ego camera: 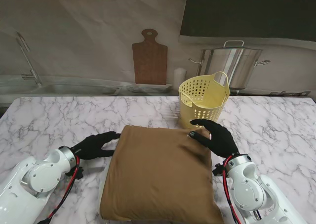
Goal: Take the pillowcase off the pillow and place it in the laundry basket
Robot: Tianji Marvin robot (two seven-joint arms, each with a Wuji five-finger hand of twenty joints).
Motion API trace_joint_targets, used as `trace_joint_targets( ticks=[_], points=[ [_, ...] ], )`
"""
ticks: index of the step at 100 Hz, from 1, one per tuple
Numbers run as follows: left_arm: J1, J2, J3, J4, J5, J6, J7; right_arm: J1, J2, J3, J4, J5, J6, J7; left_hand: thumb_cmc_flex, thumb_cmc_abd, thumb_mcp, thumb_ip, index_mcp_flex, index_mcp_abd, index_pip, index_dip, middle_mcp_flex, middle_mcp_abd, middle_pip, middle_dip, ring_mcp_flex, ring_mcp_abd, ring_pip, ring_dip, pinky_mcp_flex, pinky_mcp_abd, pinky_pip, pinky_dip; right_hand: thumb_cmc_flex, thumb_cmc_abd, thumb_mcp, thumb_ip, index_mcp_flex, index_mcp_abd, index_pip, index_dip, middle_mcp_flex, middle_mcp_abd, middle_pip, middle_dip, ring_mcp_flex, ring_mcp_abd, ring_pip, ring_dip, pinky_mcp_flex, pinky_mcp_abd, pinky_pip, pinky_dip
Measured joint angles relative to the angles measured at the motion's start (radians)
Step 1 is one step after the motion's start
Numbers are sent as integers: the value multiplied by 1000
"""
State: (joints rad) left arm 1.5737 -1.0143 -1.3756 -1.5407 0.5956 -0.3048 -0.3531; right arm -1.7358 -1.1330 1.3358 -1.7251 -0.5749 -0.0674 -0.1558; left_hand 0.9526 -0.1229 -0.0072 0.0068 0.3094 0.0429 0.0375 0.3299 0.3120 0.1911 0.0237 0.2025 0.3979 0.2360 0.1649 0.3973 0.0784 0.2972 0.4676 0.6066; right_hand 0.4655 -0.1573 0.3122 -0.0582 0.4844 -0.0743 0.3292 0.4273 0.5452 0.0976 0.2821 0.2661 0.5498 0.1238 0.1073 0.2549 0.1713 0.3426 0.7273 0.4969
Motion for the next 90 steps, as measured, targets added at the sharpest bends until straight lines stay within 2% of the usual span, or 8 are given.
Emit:
trace_joint_targets(
  ticks=[26, 42, 56, 65, 77, 80, 90],
  points=[
    [17, -4, -2, -27, -66, -1, 0, 4, 0, -3, 5, 1, -3, 3, -46, 71, -6, 0, -51, 34, -7, -11, 0, 0, 0, 0, 0, 1, 2, 2, 0, 0, 0, 6, 0, 0, 0, 0, 0, 0, 0, 0, 0, 0, 0, 0, 0, 0, 0, 0, 0, 0, 0, 0],
    [33, -8, -1, -46, -92, -29, 24, 8, 1, -7, 9, 1, -4, 5, -58, 74, -6, 0, -71, 48, -10, -13, 13, 0, 3, 3, 0, 3, 2, 10, -1, 0, 0, 6, 0, 0, 0, 0, 0, 0, 0, 0, 0, 0, 0, 0, 0, 0, 0, 0, 0, 0, 0, 0],
    [19, -1, 54, -47, -118, -42, 19, 14, 1, -14, 15, 2, -4, 9, -68, 74, -6, 0, -80, 61, -11, -25, 12, 0, -3, 3, 0, 4, 2, 10, -1, 0, 0, 6, 0, 0, 0, 0, -4, 0, 0, 0, 0, 0, 0, 0, 0, 0, 0, 0, 0, 0, 0, 0],
    [-13, 3, 104, -30, -112, -43, 7, 15, 2, -18, 15, 2, -5, 11, -68, 83, -5, 0, -81, 64, -23, -35, 4, 0, -13, 3, -11, 6, 0, 10, -1, 0, 0, 6, 0, 0, 0, 0, -64, 0, -23, 1, -1, 0, 0, 0, 0, 0, 0, 0, -1, 0, 0, 0],
    [-72, 9, 177, 9, -51, -42, -23, 14, 7, -28, 8, -13, -6, 25, -68, 73, -5, 0, -91, 65, -35, -42, -18, -4, -14, 0, -4, 6, 0, 10, -2, -1, 0, 6, -18, -77, 18, 0, -153, -2, -99, -16, -32, -1, 0, 0, 0, 1, 0, 0, -12, 24, -20, -9],
    [-83, 10, 188, 15, -48, -39, -36, 12, 9, -31, 3, -24, -5, 31, -68, 73, -4, 0, -92, 65, -37, -50, -22, -4, -15, -1, -4, 6, 0, 10, -2, -1, 0, 6, -29, -77, 43, 0, -176, -3, -109, -24, -50, -1, -2, -2, -1, 1, 0, 0, -15, 34, -29, -9],
    [-111, 15, 217, 23, -34, -27, -68, 8, 19, -46, -17, -74, -2, 53, -68, 72, -3, 0, -103, 66, -45, -52, -51, -6, -18, -7, -16, 6, -2, 11, -11, -1, 0, 6, -81, -158, 115, 1, -236, -24, -157, -35, -164, -1, -28, -25, -24, 3, 0, 0, -24, 62, -54, -19]
  ],
)
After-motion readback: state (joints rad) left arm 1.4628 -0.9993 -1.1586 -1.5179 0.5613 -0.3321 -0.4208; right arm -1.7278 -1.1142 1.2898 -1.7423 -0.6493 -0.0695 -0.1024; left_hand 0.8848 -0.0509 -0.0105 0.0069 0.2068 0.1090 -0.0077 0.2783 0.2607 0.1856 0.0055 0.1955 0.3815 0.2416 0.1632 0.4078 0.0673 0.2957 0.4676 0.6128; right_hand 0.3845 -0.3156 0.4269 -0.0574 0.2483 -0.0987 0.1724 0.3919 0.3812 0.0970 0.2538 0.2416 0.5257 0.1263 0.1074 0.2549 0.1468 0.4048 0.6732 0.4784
